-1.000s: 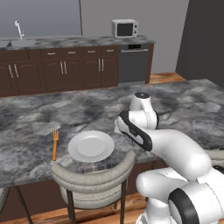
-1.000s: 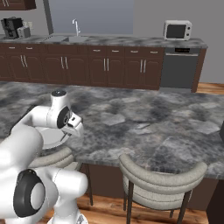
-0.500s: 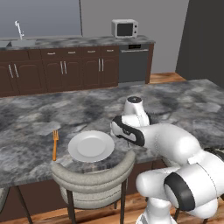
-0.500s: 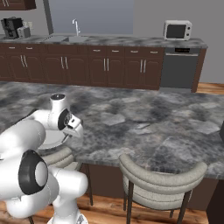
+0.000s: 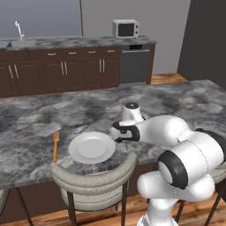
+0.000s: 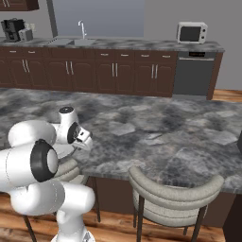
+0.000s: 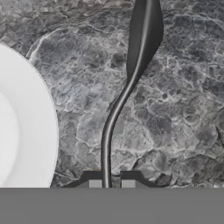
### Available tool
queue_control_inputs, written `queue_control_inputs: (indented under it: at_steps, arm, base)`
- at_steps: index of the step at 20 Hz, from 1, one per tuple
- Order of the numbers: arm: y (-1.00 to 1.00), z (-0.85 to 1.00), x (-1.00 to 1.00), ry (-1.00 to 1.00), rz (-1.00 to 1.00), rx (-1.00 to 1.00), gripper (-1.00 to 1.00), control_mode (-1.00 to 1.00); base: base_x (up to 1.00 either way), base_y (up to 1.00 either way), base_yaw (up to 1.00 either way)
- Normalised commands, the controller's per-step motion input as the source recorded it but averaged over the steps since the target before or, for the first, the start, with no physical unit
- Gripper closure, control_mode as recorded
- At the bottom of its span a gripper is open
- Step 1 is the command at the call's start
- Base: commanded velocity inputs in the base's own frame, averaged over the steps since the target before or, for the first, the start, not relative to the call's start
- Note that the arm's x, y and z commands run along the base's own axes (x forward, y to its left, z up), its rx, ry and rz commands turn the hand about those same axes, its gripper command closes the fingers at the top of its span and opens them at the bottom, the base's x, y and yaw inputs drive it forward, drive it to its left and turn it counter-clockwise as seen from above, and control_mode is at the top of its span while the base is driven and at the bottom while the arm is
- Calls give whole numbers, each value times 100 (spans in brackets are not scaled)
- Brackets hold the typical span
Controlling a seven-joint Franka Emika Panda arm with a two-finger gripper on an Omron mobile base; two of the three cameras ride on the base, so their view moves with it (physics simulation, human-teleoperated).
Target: Take the fork and place it on the left side of the plate. Then take the spoon and place it on the right side of the plate. Make sure they're directly next to the plate.
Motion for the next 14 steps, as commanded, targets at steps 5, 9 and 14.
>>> queue_control_inputs:
  at_steps: [5,9,14]
  arm:
    - [0,-29,33,0,0,0,100,-100]
    - [2,-26,31,0,0,0,100,-100]
    - [7,-25,25,0,0,0,100,-100]
  base:
    - [0,0,0]
    - [0,0,0]
    - [0,0,0]
